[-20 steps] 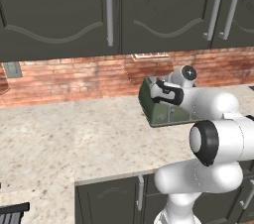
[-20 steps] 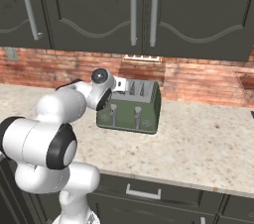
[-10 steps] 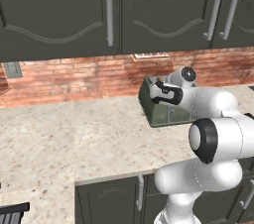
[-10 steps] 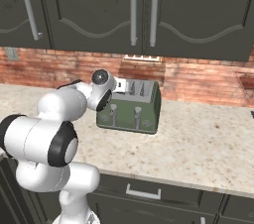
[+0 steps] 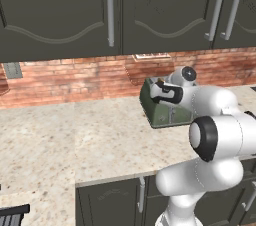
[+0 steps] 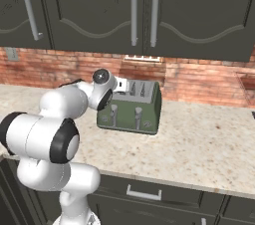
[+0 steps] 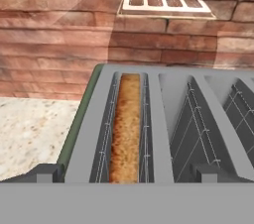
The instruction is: Start the toaster. Once the lever pops up, take the bread to the plate on the dining counter.
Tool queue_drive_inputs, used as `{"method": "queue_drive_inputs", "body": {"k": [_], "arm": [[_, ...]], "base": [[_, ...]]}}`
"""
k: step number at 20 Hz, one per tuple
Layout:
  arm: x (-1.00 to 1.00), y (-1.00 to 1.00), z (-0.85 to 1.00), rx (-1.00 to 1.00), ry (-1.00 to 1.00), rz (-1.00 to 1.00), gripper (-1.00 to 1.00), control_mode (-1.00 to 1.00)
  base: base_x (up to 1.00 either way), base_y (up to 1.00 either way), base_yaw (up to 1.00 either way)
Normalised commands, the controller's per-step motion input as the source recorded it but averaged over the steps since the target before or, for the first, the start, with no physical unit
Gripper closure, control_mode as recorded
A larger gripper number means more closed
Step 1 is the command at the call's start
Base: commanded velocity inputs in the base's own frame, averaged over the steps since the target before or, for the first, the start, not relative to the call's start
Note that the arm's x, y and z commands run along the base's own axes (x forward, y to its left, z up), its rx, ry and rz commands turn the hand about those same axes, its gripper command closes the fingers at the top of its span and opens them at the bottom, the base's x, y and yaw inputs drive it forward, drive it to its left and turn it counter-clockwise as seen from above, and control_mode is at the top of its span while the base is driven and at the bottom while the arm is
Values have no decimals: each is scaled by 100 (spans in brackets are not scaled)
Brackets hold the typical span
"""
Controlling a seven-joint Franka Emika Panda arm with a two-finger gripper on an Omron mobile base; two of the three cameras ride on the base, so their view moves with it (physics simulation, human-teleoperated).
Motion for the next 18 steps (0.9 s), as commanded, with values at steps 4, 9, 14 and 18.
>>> {"method": "queue_drive_inputs", "body": {"k": [4, 9, 14, 18], "arm": [[3, 0, 0, 0, 1, 0, -100, -100], [0, 0, 0, 0, 1, 0, -100, -100], [0, 0, 0, 0, 0, 0, -100, -100], [0, 0, 0, 0, 0, 0, 100, -100]], "base": [[0, 0, 0], [0, 0, 0], [0, 0, 0], [0, 0, 0]]}}
